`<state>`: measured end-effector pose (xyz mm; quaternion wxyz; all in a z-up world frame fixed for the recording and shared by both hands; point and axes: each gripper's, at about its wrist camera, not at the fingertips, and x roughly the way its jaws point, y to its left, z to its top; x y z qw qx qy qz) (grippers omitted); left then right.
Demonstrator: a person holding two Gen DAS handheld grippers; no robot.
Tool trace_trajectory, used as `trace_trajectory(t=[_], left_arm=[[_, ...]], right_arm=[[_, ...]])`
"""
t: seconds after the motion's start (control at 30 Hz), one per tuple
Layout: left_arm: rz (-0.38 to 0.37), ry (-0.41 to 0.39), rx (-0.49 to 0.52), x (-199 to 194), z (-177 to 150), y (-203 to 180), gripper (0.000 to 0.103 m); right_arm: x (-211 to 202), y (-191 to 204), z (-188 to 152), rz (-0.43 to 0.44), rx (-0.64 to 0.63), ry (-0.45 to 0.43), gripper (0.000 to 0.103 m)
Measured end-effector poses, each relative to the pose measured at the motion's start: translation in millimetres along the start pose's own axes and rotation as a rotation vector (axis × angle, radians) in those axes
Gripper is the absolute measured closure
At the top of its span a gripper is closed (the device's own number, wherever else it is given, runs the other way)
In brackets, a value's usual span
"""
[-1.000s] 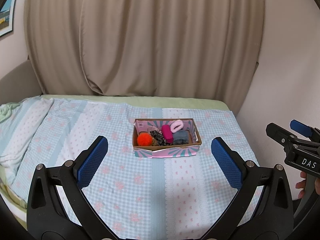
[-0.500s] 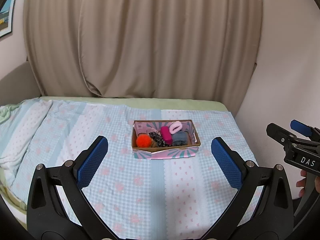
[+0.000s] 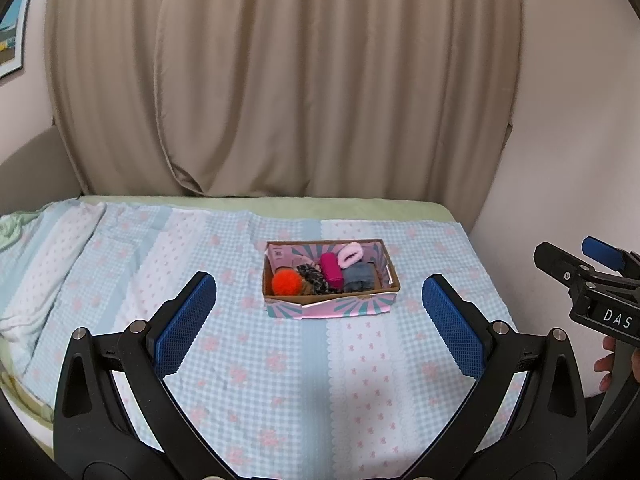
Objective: Organize soft objects
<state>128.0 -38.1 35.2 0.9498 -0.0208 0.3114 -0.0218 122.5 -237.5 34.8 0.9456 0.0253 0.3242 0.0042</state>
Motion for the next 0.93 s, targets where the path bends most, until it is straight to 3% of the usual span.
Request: trace_trajectory(t=[0.93], left_arm=[[0.053, -0.044, 0.017, -3.2, 0.7, -7.2, 0.0]], right_arm=[[1.8, -1.0, -0.4, 0.005, 0.003, 0.004, 0.006]])
